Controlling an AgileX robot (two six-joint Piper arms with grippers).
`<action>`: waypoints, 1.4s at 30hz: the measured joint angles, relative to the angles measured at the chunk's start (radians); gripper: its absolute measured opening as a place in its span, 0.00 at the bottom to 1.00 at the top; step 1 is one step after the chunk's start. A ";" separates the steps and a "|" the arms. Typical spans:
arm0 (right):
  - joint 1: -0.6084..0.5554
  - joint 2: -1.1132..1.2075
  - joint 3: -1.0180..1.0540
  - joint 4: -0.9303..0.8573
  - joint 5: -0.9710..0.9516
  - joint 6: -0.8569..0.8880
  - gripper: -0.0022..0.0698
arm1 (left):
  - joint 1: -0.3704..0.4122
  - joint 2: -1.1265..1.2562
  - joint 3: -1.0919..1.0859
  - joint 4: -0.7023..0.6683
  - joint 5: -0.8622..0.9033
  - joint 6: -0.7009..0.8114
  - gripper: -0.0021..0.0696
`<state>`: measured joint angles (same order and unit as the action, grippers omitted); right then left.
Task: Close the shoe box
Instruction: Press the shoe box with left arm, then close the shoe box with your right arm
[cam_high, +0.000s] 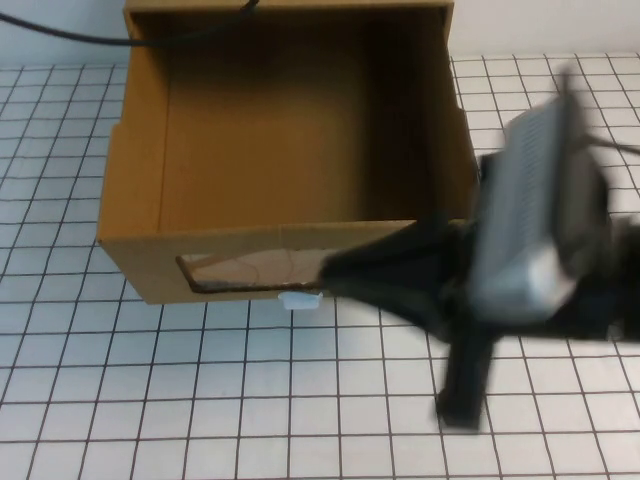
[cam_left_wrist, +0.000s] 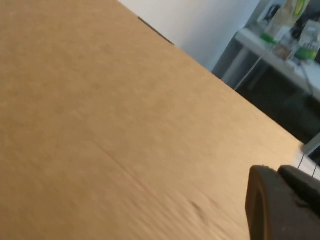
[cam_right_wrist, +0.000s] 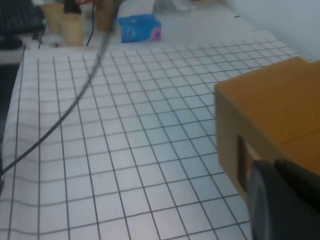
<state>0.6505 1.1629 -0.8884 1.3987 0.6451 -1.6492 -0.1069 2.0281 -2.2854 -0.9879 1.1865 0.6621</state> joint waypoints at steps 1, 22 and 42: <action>0.041 0.019 -0.002 0.000 -0.034 -0.048 0.01 | 0.000 0.081 -0.101 -0.017 0.018 -0.037 0.03; 0.292 0.636 -0.332 0.071 -0.258 -0.533 0.01 | 0.000 0.501 -0.670 -0.042 0.045 -0.286 0.03; -0.027 0.876 -0.767 0.036 -0.153 -0.562 0.01 | 0.000 0.502 -0.670 -0.068 0.032 -0.286 0.03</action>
<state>0.6234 2.0390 -1.6554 1.4349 0.4921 -2.2114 -0.1069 2.5305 -2.9554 -1.0561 1.2181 0.3762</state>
